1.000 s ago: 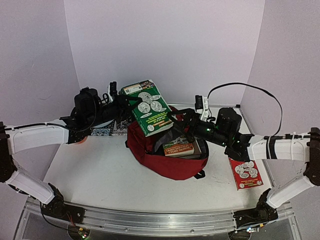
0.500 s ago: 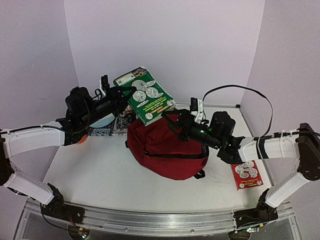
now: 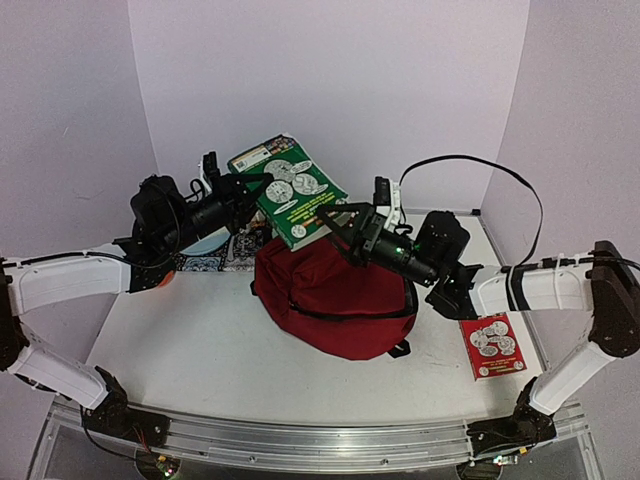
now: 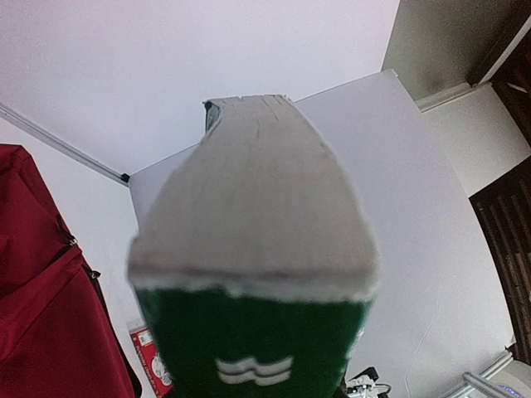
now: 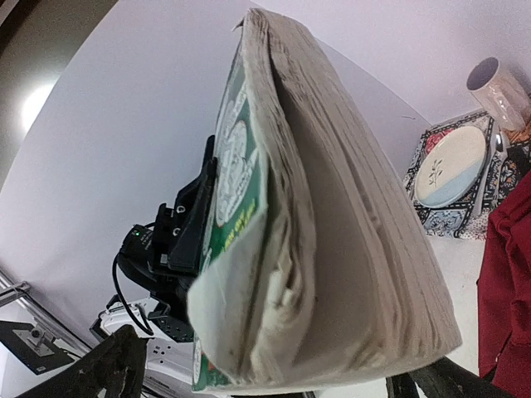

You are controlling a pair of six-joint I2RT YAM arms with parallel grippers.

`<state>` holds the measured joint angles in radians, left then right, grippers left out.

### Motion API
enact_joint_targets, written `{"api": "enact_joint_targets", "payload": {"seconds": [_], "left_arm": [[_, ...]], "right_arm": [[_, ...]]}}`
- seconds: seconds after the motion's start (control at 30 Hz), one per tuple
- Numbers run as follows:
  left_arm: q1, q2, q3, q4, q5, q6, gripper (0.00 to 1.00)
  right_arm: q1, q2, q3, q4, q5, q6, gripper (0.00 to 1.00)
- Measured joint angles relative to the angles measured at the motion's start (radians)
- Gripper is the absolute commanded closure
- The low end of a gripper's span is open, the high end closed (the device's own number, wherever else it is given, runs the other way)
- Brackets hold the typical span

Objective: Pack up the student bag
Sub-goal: Pass from the left arm to the right

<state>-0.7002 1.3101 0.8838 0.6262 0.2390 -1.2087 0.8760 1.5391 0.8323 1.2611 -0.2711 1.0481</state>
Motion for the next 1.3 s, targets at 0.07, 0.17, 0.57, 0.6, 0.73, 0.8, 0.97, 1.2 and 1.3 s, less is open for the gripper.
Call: {"api": "enact_joint_targets", "payload": {"seconds": [0.07,0.17,0.57,0.6,0.73,0.8,0.97,1.2,1.3], "left_arm": [[0.000,0.000,-0.012,0.013,0.001,-0.005,1.00],[0.003,0.000,-0.028,0.024,0.000,-0.020,1.00],[0.001,0.000,-0.056,0.071,0.017,-0.050,1.00],[-0.001,0.000,-0.063,0.079,0.021,-0.051,1.00],[-0.010,0.000,-0.096,0.089,0.037,-0.051,0.92],[-0.008,0.000,-0.109,0.098,0.035,-0.045,0.76],[-0.011,-0.007,-0.155,0.123,0.029,0.007,0.41],[-0.016,-0.009,-0.178,0.041,0.041,0.207,0.12],[-0.017,-0.006,-0.178,-0.007,0.055,0.318,0.04]], "right_arm": [[0.000,0.000,0.004,0.001,0.000,-0.011,0.06],[0.000,0.000,0.007,0.000,0.002,-0.028,0.14],[0.003,0.000,0.007,-0.006,0.043,-0.057,0.57],[0.004,0.000,0.007,-0.007,0.046,-0.057,0.63],[0.004,0.000,0.007,-0.013,0.053,-0.057,0.94],[0.006,0.000,0.007,-0.020,0.054,-0.046,1.00],[0.005,-0.006,-0.008,-0.031,0.055,-0.052,1.00],[-0.026,-0.093,-0.121,-0.075,0.114,-0.056,1.00],[-0.036,-0.160,-0.165,-0.102,0.154,-0.066,1.00]]}}
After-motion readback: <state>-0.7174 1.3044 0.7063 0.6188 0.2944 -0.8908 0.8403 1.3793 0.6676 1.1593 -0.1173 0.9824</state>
